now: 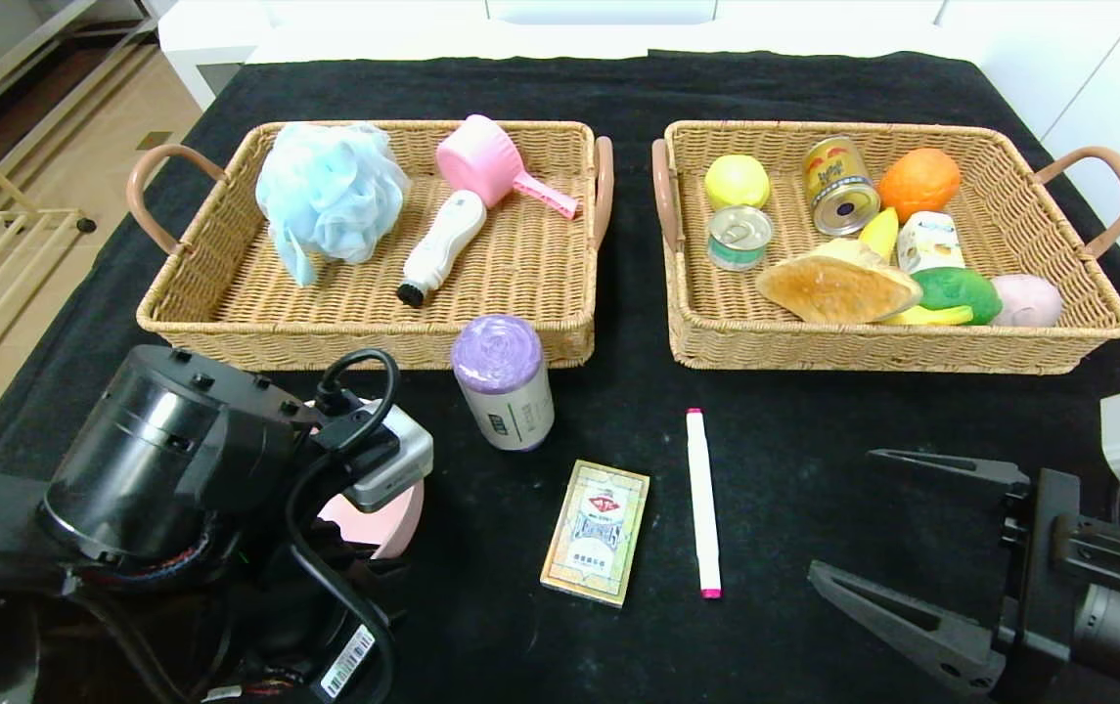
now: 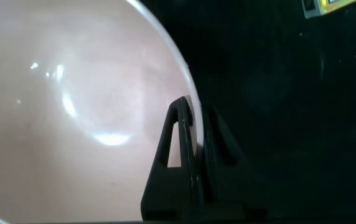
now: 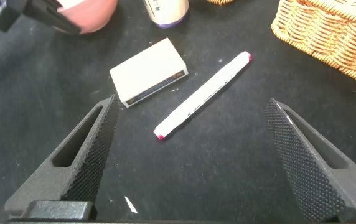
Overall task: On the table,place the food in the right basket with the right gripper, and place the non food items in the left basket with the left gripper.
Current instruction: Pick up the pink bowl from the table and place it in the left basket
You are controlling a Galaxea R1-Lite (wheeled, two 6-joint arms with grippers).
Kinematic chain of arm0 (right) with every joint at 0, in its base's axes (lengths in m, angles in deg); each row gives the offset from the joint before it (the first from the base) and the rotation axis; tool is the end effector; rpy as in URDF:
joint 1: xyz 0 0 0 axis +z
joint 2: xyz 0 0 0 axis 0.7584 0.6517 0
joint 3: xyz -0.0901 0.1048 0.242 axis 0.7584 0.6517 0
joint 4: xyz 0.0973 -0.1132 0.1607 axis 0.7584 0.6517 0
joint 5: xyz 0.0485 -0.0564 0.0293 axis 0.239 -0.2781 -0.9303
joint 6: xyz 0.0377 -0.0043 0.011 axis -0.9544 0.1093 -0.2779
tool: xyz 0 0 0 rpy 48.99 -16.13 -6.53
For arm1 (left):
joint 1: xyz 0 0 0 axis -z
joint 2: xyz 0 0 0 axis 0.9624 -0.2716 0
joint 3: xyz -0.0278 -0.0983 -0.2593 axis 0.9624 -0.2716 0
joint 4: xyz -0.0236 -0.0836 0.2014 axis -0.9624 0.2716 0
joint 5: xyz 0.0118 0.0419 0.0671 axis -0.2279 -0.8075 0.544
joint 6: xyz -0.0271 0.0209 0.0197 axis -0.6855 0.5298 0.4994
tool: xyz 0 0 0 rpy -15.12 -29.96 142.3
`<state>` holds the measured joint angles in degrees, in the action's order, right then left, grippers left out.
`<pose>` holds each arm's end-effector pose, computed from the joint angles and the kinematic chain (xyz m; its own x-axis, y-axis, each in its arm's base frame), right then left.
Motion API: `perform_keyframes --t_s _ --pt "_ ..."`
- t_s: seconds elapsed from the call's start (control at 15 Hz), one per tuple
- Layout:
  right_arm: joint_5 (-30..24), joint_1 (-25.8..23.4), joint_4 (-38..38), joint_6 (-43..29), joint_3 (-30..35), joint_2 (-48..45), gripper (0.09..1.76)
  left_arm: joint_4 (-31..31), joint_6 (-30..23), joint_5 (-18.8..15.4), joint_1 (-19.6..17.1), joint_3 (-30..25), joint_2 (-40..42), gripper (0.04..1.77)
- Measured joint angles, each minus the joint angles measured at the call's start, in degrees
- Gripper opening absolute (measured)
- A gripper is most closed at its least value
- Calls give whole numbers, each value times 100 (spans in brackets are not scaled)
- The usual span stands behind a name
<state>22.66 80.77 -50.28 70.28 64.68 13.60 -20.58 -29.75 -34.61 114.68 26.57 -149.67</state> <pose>0.1873 0.1289 0.1409 0.6440 0.7574 -0.1075 -0.7650 0.6385 -0.0839 0.2029 -0.1560 0.1545 0.7148 -0.1843 -0.6746 0.4975 0.8119 0.3054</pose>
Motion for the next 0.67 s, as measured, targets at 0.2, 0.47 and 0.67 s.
perform_keyframes --t_s 0.2,0.47,0.67 --pt "-5 0 2 2 0 0 171 15 22 238 -48 65 251 16" --pt "-7 0 9 0 7 11 171 30 134 430 -240 255 717 16" --pt "-9 1 9 0 16 26 171 -16 223 546 -447 455 916 16"
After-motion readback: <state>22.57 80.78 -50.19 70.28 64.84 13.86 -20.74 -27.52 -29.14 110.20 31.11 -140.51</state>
